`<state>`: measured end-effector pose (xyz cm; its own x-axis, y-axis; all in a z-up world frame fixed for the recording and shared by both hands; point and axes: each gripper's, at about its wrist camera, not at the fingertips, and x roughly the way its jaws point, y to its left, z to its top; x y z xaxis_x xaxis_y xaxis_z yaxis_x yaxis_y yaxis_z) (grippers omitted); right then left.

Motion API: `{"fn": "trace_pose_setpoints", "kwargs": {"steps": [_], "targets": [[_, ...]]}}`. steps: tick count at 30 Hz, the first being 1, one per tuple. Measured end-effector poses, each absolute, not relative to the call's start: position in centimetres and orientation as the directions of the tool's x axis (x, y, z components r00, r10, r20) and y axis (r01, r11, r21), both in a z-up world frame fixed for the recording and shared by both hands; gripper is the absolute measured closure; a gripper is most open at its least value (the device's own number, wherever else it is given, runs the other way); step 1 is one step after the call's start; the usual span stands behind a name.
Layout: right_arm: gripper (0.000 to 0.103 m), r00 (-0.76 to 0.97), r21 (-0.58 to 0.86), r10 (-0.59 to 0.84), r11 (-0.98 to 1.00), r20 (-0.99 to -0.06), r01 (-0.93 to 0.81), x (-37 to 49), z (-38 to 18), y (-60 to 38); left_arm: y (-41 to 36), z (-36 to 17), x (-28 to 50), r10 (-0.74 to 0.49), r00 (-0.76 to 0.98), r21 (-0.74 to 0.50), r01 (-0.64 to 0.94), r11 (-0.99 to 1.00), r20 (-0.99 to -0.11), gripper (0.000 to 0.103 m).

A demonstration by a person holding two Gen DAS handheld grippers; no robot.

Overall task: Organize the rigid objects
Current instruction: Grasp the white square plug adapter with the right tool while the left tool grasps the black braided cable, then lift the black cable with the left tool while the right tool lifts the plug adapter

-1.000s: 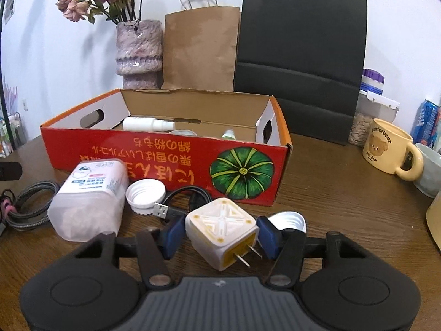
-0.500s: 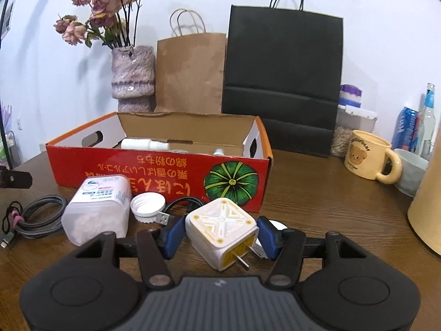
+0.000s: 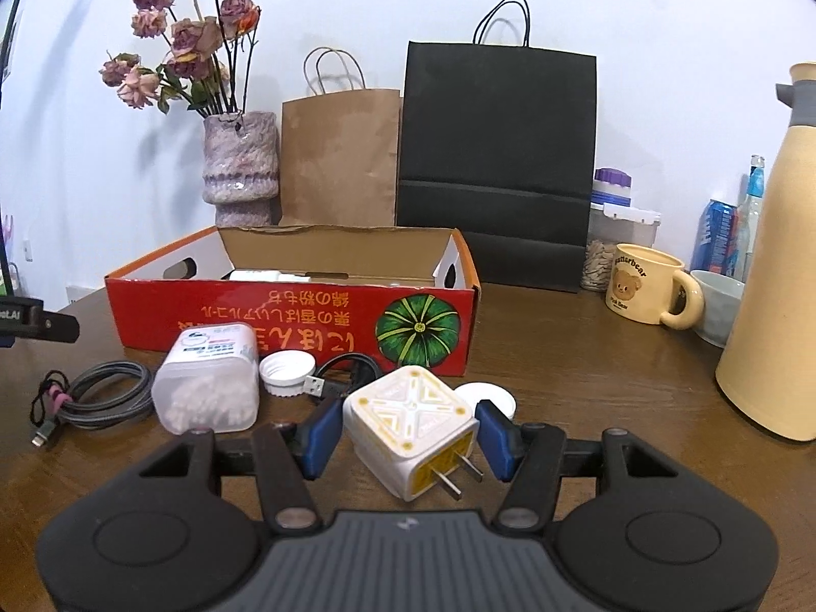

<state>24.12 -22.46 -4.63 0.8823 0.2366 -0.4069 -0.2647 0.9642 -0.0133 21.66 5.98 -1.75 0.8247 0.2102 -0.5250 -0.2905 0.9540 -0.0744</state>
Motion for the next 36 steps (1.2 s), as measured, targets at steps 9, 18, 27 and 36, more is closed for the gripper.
{"fn": "trace_pose_setpoints", "kwargs": {"steps": [9,18,27,36], "targets": [[0.046,0.886,-0.008,0.240,0.964,-0.397,-0.265,22.1,-4.6,-22.5,6.3,-2.4,21.6,0.156,0.809,-0.084,-0.245,0.966,-0.566,0.000],[0.046,0.886,0.000,0.234,0.967,-0.400,-0.255,22.0,-4.6,-22.5,2.5,-3.7,22.5,0.054,0.791,-0.014,-0.079,0.997,-0.610,0.000],[0.046,0.886,0.022,0.231,0.970,-0.403,-0.243,22.3,-4.6,-22.9,1.7,-3.9,25.3,0.076,0.751,0.032,-0.072,0.997,-0.656,0.000],[0.046,0.882,0.037,0.238,0.969,-0.407,-0.244,22.4,-4.7,-23.0,0.9,-3.9,26.4,0.117,0.739,0.096,-0.072,0.993,-0.663,0.000]]}}
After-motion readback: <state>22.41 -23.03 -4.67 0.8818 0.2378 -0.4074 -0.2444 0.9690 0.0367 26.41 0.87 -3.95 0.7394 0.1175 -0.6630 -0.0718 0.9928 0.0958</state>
